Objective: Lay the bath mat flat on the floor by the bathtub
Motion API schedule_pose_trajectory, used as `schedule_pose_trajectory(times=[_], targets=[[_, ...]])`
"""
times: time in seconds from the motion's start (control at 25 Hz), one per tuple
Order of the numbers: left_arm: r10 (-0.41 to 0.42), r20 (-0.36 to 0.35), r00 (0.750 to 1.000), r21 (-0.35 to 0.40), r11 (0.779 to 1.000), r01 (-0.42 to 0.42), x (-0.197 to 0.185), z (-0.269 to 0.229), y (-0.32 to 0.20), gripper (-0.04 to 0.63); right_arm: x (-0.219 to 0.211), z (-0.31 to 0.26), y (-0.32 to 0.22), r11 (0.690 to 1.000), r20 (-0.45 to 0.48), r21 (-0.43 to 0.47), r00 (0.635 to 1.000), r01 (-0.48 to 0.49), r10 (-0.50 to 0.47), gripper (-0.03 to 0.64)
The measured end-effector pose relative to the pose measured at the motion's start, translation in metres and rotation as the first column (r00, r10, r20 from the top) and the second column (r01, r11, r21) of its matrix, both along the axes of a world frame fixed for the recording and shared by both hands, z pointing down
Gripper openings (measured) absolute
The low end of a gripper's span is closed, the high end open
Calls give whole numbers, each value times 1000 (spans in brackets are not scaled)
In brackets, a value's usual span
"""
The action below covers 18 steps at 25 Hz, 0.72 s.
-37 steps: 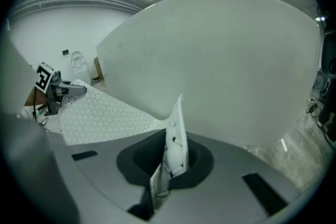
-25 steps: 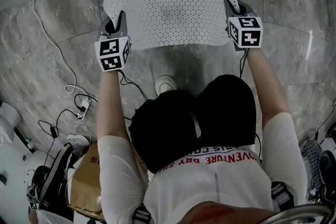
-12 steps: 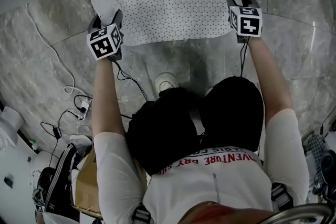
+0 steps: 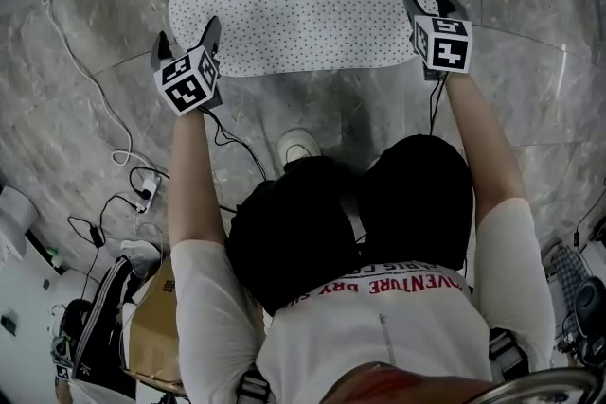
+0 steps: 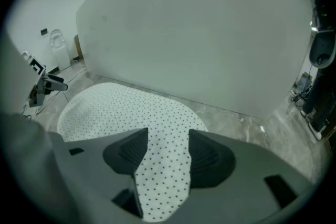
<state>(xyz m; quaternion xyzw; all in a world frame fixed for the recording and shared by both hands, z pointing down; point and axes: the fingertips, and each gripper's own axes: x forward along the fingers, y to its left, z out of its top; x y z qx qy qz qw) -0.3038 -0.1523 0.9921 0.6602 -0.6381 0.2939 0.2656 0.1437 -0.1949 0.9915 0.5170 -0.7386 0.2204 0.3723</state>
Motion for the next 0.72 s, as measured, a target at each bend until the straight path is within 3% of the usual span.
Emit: schedule_pose_trajectory(times=[0.16, 0.2, 0.28, 0.32, 0.44, 0.72], targets=[[100, -82, 992, -2, 995, -100, 38, -11, -4, 483, -13, -15, 2, 1000, 45, 1, 999, 29, -29, 199], [103, -85, 991, 1, 995, -103, 44, -16, -5, 437, -15, -18, 2, 999, 51, 0, 998, 38, -38, 161], [86, -65, 994, 17, 996, -85, 49, -26, -7, 194, -19, -24, 2, 999, 59, 2, 997, 48, -48, 86], [83, -56, 995, 23, 996, -82, 52, -31, -8, 114, -20, -28, 2, 999, 65, 6, 997, 50, -50, 70], [107, -61, 992, 12, 994, -107, 63, -43, -9, 17, -26, -42, -1, 998, 79, 29, 995, 62, -64, 12], [156, -106, 982, -11, 987, -158, 94, -119, 1, 12, -48, -114, 8, 993, 133, 38, 984, 110, -114, 9]])
